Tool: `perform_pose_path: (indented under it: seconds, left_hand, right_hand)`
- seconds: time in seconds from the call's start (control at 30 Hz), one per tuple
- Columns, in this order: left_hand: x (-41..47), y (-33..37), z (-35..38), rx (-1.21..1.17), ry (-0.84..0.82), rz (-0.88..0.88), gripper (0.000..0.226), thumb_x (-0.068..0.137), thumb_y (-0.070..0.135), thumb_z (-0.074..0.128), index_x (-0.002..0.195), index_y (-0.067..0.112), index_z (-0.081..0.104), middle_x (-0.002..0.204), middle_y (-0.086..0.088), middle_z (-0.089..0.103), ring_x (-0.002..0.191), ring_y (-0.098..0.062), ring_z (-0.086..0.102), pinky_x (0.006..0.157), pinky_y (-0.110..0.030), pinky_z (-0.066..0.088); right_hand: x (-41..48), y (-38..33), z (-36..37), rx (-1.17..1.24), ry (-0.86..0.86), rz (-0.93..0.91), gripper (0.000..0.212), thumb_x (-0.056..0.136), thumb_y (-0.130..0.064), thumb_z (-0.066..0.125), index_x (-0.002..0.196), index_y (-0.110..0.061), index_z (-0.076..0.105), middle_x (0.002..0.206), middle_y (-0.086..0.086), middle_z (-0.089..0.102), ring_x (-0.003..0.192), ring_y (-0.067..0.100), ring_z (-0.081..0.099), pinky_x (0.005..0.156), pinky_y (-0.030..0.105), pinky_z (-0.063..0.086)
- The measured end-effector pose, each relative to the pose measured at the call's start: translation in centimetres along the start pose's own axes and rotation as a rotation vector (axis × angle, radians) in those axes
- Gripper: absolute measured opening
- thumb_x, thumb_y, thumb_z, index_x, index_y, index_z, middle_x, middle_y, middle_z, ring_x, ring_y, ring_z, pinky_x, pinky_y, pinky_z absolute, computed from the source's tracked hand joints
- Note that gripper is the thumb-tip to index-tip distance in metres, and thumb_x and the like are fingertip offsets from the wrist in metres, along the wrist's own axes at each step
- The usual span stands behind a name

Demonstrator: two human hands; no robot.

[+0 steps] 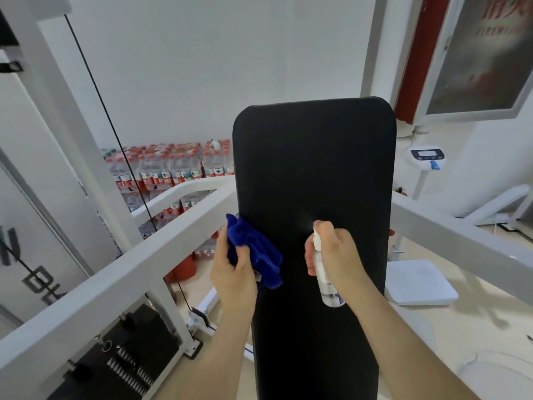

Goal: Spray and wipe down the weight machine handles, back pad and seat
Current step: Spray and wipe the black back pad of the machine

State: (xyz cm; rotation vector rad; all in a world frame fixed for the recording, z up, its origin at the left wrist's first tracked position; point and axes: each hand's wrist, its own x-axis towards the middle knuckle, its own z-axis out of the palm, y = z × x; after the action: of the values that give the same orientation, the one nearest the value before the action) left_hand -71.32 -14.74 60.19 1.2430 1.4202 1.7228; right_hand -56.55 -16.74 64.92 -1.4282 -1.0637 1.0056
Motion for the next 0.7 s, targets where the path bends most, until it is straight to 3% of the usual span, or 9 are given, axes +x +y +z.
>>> perform_pose_path:
  seconds: [0.07, 0.13, 0.17, 0.3, 0.47, 0.6, 0.7]
  left_hand:
    - [-0.7, 0.2, 0.0, 0.037, -0.012, 0.040, 0.042, 0.095, 0.013, 0.053, 0.131, 0.035, 0.051, 0.124, -0.001, 0.064, 0.102, -0.016, 0.065, 0.090, -0.041, 0.055]
    - [-0.8, 0.5, 0.4, 0.140, -0.045, 0.146, 0.049, 0.093, 0.007, 0.054, 0.137, 0.028, 0.046, 0.143, -0.001, 0.051, 0.132, -0.018, 0.046, 0.110, -0.047, 0.039]
    - [-0.6, 1.1, 0.7, 0.202, -0.054, 0.233, 0.052, 0.092, 0.004, 0.054, 0.138, 0.026, 0.042, 0.147, 0.002, 0.044, 0.139, -0.016, 0.037, 0.114, -0.048, 0.033]
    - [3.5, 5.4, 2.7, 0.450, -0.171, 0.845, 0.051, 0.090, 0.010, 0.050, 0.139, 0.021, 0.042, 0.145, 0.003, 0.042, 0.142, -0.018, 0.026, 0.117, -0.048, 0.023]
    - [6.7, 6.6, 7.7, 0.839, -0.227, 1.218, 0.045, 0.089, 0.019, 0.054, 0.134, 0.023, 0.054, 0.146, -0.006, 0.048, 0.140, -0.029, 0.033, 0.115, -0.048, 0.016]
    - [3.9, 0.7, 6.8, 0.924, -0.574, 1.548, 0.051, 0.076, 0.021, 0.074, 0.126, 0.022, 0.062, 0.141, -0.007, 0.054, 0.136, -0.028, 0.033, 0.113, -0.047, 0.015]
    - [1.5, -1.9, 5.3, 1.064, -0.863, 1.589, 0.054, 0.078, 0.017, 0.073, 0.130, 0.026, 0.057, 0.146, -0.003, 0.048, 0.141, -0.025, 0.030, 0.118, -0.045, 0.006]
  right_hand:
    - [-0.4, 0.4, -0.6, 0.023, 0.038, 0.004, 0.053, 0.099, -0.033, 0.042, 0.054, -0.009, 0.054, 0.050, 0.003, 0.054, 0.051, 0.015, 0.054, 0.050, 0.026, 0.048]
    - [-0.7, 0.5, -1.4, 0.042, 0.080, 0.016, 0.056, 0.100, -0.037, 0.042, 0.054, -0.008, 0.054, 0.051, 0.004, 0.055, 0.050, 0.015, 0.054, 0.049, 0.026, 0.049]
    - [-0.8, 0.5, -2.0, 0.038, 0.091, 0.024, 0.057, 0.100, -0.039, 0.041, 0.054, -0.008, 0.054, 0.051, 0.005, 0.055, 0.049, 0.014, 0.054, 0.047, 0.024, 0.049]
    - [-0.8, -0.1, -3.9, 0.071, 0.115, 0.041, 0.060, 0.099, -0.042, 0.040, 0.049, -0.010, 0.052, 0.049, 0.004, 0.055, 0.047, 0.015, 0.053, 0.047, 0.024, 0.048]
    - [-0.3, 0.4, -6.6, 0.135, 0.187, 0.036, 0.062, 0.098, -0.041, 0.040, 0.047, -0.009, 0.053, 0.048, 0.007, 0.055, 0.045, 0.019, 0.054, 0.058, 0.032, 0.047]
    - [-0.1, 2.2, -7.0, 0.163, 0.193, 0.050, 0.064, 0.098, -0.046, 0.041, 0.045, -0.012, 0.055, 0.050, 0.008, 0.057, 0.047, 0.021, 0.056, 0.057, 0.033, 0.049]
    - [0.3, 3.4, -7.1, 0.160, 0.180, 0.153, 0.068, 0.096, -0.051, 0.043, 0.040, -0.015, 0.055, 0.050, 0.009, 0.058, 0.047, 0.022, 0.057, 0.060, 0.036, 0.052]
